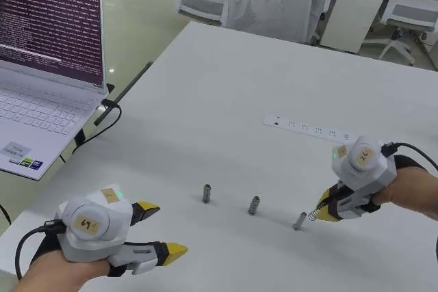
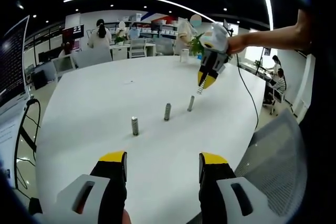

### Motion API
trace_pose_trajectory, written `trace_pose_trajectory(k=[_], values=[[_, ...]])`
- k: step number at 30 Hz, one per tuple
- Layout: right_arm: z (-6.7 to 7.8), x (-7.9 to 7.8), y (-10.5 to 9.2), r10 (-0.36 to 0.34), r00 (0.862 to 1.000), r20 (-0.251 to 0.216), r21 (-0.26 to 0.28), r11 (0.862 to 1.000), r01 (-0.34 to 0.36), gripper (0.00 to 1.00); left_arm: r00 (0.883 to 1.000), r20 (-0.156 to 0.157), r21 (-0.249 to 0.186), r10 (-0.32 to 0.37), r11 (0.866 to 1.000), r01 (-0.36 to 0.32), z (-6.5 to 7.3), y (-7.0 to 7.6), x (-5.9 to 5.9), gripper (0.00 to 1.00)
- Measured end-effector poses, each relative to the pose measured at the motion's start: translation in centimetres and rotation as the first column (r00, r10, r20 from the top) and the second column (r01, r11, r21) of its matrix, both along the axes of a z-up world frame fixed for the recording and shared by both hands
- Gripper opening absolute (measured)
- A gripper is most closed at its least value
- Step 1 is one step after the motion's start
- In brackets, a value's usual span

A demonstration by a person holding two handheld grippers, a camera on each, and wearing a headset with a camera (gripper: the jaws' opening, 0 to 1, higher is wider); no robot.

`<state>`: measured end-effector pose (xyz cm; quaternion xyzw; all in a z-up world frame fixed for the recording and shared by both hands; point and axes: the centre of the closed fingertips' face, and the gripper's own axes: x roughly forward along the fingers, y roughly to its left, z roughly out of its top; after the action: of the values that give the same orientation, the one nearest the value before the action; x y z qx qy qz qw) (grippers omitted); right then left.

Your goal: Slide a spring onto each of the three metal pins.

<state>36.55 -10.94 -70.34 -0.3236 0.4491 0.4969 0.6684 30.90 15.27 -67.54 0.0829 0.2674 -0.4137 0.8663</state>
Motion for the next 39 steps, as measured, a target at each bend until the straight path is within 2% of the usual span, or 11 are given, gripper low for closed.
trace_pose_trajectory(k=[18, 39], values=[[-0.8, 1.3, 0.1, 0.023, 1.000, -0.007, -0.021, 1.000, -0.023, 0.08, 0.999, -0.013, -0.001, 0.032, 0.999, -0.032, 0.1, 0.9, 0.0, 0.51], [-1.3, 1.3, 0.1, 0.049, 0.998, -0.025, -0.039, 0.998, -0.050, 0.08, 0.999, -0.018, -0.003, 0.043, 0.999, -0.043, 0.2, 1.0, 0.3, 0.50]])
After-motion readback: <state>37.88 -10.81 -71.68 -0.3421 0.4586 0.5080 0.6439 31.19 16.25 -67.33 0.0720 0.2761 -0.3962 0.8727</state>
